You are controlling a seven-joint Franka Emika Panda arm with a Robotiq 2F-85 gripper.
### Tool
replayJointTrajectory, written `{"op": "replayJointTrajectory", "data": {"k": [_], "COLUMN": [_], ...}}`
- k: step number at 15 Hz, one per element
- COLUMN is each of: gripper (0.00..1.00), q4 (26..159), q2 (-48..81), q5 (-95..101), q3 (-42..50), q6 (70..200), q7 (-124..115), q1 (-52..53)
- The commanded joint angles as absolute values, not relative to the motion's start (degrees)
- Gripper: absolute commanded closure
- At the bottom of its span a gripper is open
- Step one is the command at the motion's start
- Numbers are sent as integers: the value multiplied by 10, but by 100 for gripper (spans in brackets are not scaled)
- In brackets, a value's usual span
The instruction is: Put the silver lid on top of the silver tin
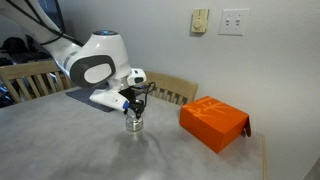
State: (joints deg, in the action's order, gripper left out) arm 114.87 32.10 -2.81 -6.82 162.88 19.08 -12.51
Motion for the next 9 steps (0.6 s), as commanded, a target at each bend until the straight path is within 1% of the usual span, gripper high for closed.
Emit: {"op": "replayJointTrajectory", "data": {"k": [1,9], "gripper": [56,56], "q4": [1126,1098], "q2": [334,348], "q5": [-20,-17], "q3": [-63,-57], "q6": [1597,1573], "q7": [191,187], "q1": [-121,-110]}}
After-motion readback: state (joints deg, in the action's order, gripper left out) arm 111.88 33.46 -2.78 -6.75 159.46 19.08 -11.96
